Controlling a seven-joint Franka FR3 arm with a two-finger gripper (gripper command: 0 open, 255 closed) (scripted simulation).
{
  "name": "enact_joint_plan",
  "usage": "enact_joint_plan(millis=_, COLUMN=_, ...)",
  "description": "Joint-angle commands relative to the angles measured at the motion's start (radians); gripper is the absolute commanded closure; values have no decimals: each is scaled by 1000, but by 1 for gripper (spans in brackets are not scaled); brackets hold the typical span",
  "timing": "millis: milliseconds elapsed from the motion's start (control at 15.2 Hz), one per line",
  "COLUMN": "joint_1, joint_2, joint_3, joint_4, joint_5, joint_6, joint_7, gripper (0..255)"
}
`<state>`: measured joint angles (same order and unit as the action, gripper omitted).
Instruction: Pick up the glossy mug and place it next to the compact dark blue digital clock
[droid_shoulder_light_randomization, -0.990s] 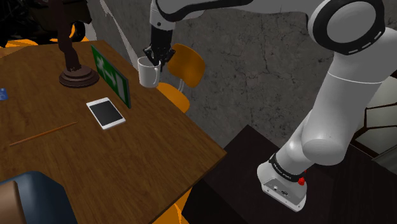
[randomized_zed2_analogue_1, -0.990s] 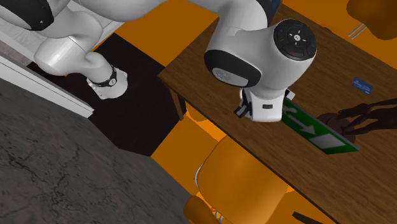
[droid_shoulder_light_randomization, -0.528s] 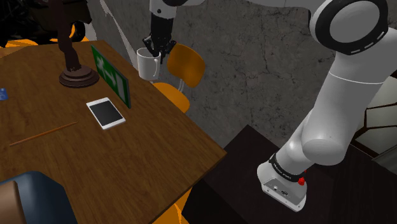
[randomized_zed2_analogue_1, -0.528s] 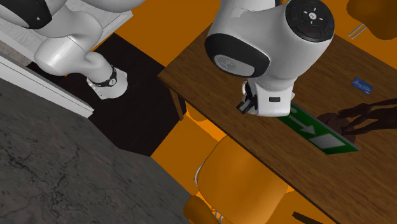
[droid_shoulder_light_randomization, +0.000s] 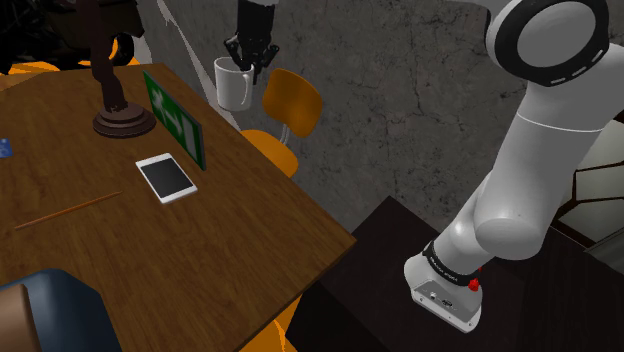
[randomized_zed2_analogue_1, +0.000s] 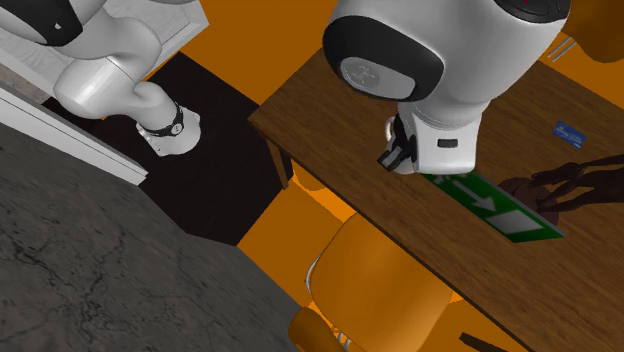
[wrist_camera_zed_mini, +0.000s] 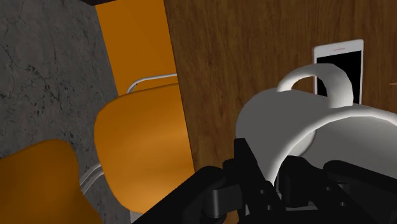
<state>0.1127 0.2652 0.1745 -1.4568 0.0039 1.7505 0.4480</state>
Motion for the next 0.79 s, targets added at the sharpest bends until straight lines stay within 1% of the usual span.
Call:
enact_joint_plan(millis=0, joint_1=2, joint_2=3, joint_3=1, joint_4=31, joint_5=-1, joint_6=-28, joint_7=3, gripper=255)
enact_joint_plan(millis=396, joint_1=5, joint_2=18, joint_3=2, joint_4=125, joint_5=-4, joint_6=-108, joint_7=6, gripper=255)
enact_joint_plan(millis=726, joint_1=60, joint_2=-72, joint_3=38, joint_4=-1, joint_5=2, joint_6=-66, joint_7=100, gripper=255)
